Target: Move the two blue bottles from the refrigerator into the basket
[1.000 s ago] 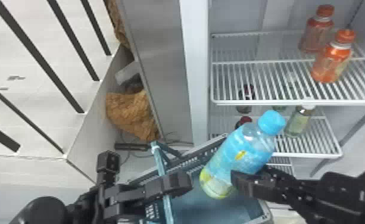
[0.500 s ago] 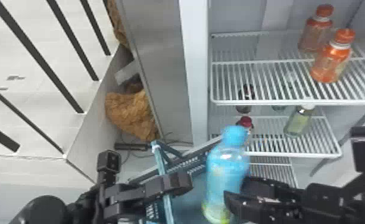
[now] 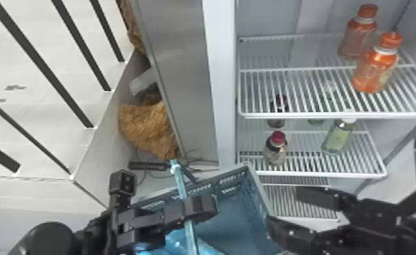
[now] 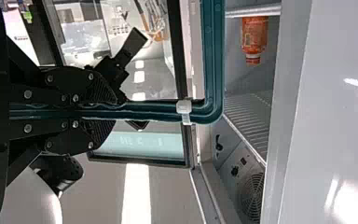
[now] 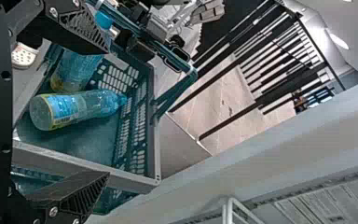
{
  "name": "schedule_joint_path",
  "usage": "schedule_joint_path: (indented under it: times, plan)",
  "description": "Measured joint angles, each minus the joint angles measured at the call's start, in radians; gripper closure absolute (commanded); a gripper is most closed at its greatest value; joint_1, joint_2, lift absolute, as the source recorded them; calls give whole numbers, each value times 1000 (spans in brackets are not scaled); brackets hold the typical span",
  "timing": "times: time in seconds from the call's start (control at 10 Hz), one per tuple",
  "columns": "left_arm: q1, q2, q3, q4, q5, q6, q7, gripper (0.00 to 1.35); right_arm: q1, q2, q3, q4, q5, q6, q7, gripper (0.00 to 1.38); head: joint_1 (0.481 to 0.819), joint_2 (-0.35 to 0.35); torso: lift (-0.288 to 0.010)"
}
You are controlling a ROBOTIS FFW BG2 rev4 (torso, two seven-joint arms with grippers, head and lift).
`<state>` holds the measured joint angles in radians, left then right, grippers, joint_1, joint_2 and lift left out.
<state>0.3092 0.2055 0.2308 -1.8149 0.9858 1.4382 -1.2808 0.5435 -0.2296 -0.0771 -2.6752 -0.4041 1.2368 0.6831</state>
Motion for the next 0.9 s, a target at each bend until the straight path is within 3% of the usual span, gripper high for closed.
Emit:
schedule_joint_path:
  times: [0.3,0.7,0.9]
  plan:
    - [1,0,0,0,-3,0,0,1197,57,4,-10,113,0,-303,-18,104,695,64,-10]
    - [16,-6,16,0,-18,0,4,1197,215,55,-67,198,88,-695,-99,104,695,-50,-10]
    - [21,-8,20,0,-22,0,6,1197,273,80,-95,313,87,-945,-131,104,695,-134,-10]
